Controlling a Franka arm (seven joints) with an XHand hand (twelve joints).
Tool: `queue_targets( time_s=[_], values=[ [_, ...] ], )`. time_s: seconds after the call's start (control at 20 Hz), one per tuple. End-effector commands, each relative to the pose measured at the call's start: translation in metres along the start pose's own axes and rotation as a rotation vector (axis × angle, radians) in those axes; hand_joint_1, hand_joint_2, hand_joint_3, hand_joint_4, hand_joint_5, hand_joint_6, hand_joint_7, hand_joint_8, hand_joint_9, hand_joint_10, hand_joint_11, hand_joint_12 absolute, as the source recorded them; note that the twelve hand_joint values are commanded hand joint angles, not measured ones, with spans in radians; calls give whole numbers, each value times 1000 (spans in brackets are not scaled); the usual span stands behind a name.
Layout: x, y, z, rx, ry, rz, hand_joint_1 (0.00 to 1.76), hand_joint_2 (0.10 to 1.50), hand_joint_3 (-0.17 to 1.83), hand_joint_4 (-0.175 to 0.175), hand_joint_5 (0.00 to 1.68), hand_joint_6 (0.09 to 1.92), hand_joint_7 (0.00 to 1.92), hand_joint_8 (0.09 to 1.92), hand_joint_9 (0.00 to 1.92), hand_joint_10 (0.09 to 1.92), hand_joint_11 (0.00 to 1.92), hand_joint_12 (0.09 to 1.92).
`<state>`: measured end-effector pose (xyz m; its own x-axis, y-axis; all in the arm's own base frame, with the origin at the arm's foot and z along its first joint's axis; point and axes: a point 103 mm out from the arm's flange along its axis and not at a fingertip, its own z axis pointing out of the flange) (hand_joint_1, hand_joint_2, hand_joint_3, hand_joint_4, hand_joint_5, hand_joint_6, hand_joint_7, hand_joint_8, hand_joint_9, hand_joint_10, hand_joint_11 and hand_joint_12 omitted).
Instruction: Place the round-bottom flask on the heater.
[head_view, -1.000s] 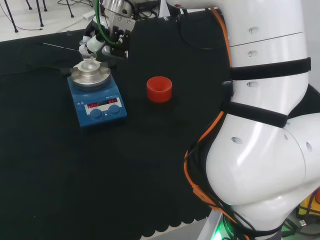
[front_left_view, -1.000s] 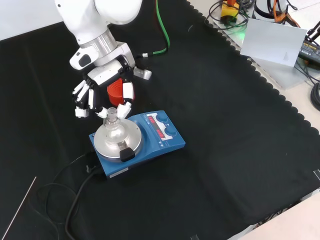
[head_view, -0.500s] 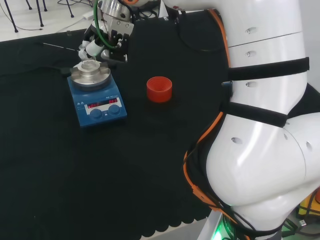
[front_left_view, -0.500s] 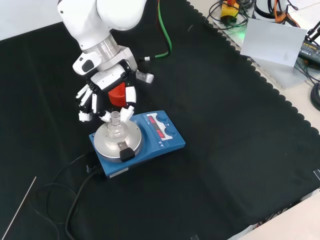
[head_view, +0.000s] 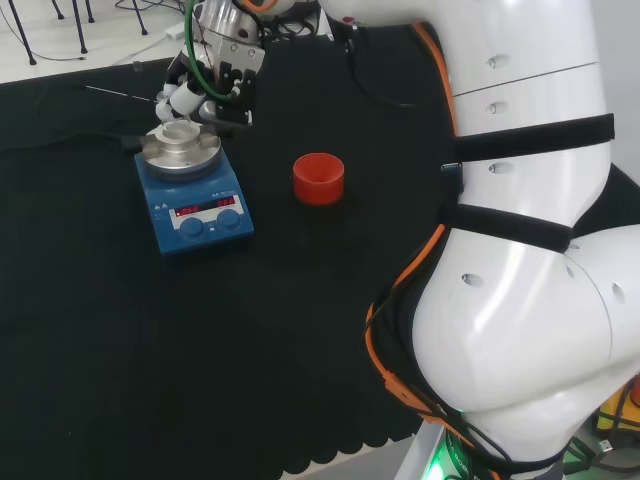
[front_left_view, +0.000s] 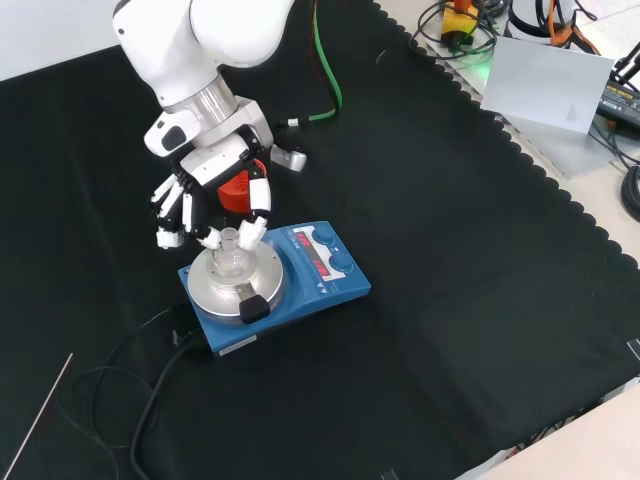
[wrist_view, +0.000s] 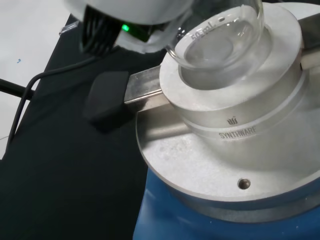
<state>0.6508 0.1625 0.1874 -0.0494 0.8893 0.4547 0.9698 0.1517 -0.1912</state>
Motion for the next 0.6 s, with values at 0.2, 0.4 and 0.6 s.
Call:
queue_targets(
  time_s=[0.2,0.4,0.6],
  values=[
    [-6,5,10,12,-11,8,1118,611,919,38,1111,1087,350,569,517,578,175,1334],
    [-7,6,11,15,-14,13,1118,610,920,38,1111,1087,350,569,517,578,175,1334],
    [-8,7,12,16,-9,18,1118,610,920,38,1112,1087,350,569,517,578,175,1334]
  ],
)
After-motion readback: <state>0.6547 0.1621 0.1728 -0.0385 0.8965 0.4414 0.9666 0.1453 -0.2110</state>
